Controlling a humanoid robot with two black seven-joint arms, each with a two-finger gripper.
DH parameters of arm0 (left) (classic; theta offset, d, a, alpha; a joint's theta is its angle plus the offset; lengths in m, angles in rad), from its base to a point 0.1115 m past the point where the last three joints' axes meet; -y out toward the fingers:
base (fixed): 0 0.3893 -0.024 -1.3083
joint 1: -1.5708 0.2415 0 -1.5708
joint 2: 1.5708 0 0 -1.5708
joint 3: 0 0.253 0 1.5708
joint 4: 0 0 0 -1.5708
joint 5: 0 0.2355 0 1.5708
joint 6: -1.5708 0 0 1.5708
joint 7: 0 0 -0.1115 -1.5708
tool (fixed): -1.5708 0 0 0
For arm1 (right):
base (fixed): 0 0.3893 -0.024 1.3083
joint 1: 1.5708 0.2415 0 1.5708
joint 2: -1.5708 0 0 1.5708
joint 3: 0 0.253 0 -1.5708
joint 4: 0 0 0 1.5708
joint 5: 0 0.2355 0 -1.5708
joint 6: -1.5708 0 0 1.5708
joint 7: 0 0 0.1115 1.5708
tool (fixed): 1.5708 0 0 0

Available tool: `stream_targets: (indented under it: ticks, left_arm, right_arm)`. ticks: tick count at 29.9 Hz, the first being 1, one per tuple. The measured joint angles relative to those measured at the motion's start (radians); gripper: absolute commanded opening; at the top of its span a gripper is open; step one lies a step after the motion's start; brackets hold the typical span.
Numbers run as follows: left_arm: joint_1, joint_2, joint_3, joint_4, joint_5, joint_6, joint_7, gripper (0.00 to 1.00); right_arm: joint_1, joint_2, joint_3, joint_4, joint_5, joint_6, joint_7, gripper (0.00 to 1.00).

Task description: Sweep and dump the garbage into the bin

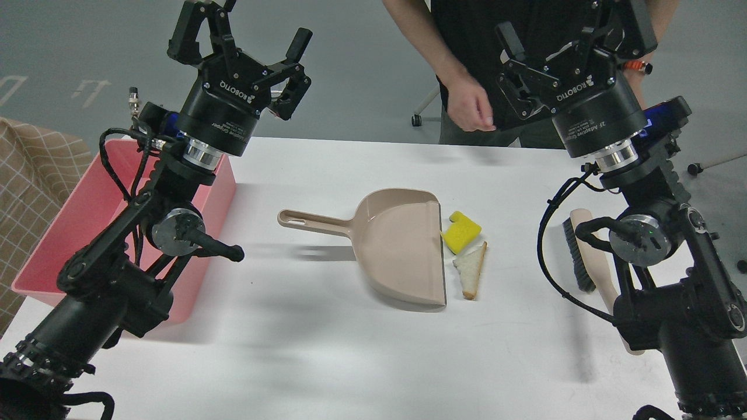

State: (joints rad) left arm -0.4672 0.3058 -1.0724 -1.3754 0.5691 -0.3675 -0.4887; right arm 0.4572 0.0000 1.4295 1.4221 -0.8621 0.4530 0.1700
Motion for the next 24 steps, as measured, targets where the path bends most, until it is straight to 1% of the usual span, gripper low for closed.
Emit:
stream_targets:
  ticks: [24]
  left_arm:
    - [0.014, -0.008, 0.002, -0.007, 0.000, 0.003, 0.000, 0.98]
  right_arm:
    - [-0.002, 0.000, -0.012, 0.001, 0.000, -0.004, -0.006, 1.00]
